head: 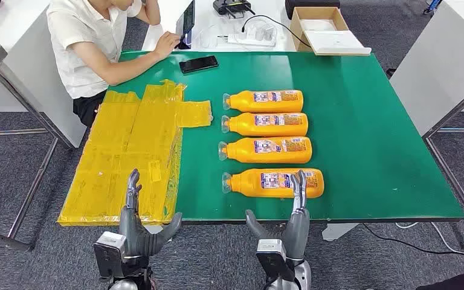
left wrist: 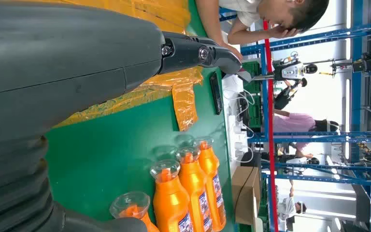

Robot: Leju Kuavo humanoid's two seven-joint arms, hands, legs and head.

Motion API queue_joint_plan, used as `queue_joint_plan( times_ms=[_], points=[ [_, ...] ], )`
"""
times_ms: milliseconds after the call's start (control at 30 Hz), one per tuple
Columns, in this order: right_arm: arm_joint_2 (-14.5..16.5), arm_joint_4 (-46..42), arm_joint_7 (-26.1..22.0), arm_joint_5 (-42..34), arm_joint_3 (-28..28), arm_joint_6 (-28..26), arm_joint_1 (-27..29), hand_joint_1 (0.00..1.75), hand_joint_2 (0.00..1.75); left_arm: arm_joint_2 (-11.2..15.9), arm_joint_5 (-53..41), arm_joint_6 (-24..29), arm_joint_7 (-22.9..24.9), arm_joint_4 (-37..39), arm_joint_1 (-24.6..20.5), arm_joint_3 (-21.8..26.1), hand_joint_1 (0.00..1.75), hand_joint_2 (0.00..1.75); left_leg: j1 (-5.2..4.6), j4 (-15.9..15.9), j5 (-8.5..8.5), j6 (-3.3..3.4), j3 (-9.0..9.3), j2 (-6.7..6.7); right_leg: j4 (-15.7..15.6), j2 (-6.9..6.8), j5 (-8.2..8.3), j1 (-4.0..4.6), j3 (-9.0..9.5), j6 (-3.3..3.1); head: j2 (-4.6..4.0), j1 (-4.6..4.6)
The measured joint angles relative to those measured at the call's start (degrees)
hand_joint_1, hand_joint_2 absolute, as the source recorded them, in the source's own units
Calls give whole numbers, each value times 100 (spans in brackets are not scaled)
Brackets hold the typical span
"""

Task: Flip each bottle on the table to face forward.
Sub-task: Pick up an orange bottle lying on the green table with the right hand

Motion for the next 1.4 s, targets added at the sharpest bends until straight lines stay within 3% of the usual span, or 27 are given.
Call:
queue_joint_plan(
  times_ms=[367, 467, 533, 700, 967, 1267, 1400],
  points=[
    [-9, 31, 1, 39, 22, -2, 15, 0, 175, 0, -19, -13, 9, -11, -1, -2, 0, 175, 0, 0, 0, 0, 0, 0, 0, 0, 0, 0, 0, 0, -1, 0],
    [-96, 411, 56, 1255, -96, -2, -103, 0, 175, -1, -59, -192, 73, 2, -19, -36, 0, 175, -1, 0, 0, 0, 0, -1, -1, 0, 0, -1, 0, 0, -1, -2],
    [-189, 698, 200, 2092, -321, -2, -240, 0, 175, -1, -59, -357, 128, 46, -43, -105, 0, 175, -1, 0, 1, 1, 0, -4, -2, -1, 1, -1, 3, 1, -1, -2],
    [-508, 1141, 826, 2776, -719, -2, -584, 0, 175, -17, -43, -585, 170, 274, -133, -270, 0, 175, -6, 1, 1, 2, 1, -1, -2, -1, 4, -4, 4, 4, -1, -1],
    [-803, 1558, 1093, 2964, -852, -4, -908, 0, 175, -48, -51, -681, 168, 518, -227, -439, 0, 175, -2, 2, 0, 2, 1, -1, -1, -1, 3, 0, 2, 3, -1, -2],
    [-1173, 2246, 1842, 3397, -697, 3, -1392, 0, 175, -98, 63, -703, 78, 762, -295, -590, 0, 175, -5, 2, 1, 3, 0, -1, -2, -1, 5, -4, 5, 5, -1, -2],
    [-1347, 2523, 2385, 3579, -559, 34, -1658, 0, 175, -107, 165, -710, 26, 842, -334, -599, 0, 175, -5, 2, 2, 3, 0, -3, -1, -2, 5, -3, 5, 5, -1, -3]
  ],
)
